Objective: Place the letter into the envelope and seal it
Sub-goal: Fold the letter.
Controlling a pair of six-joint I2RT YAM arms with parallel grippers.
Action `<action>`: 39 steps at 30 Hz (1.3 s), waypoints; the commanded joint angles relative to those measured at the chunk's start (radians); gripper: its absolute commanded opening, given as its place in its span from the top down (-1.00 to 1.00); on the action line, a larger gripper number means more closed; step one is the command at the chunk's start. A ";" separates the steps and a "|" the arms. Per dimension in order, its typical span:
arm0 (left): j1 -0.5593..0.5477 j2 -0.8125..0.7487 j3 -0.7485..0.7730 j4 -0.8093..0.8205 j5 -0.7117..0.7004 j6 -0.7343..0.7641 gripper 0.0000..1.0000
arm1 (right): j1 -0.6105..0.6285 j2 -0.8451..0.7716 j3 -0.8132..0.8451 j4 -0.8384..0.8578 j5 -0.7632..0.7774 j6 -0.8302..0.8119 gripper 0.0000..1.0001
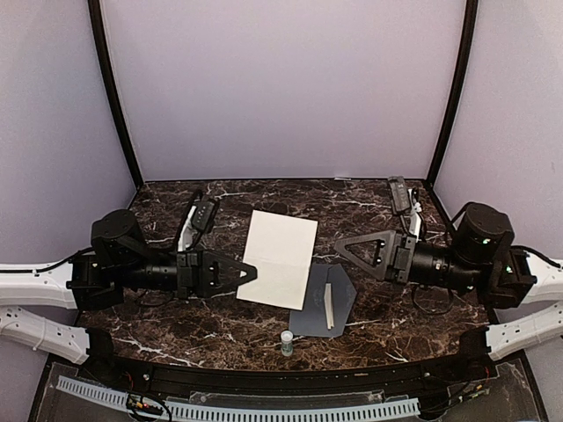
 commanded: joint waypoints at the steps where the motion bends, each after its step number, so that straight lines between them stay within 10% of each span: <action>1: -0.001 -0.015 -0.012 -0.022 -0.005 0.012 1.00 | -0.001 -0.035 0.000 -0.075 0.080 -0.012 -0.04; 19: -0.002 0.077 0.066 -0.120 0.073 0.050 1.00 | -0.001 0.214 0.289 -0.219 -0.129 -0.220 -0.30; 39: -0.002 0.130 0.117 -0.110 0.157 0.100 1.00 | -0.070 0.270 0.220 -0.148 -0.252 -0.139 -0.46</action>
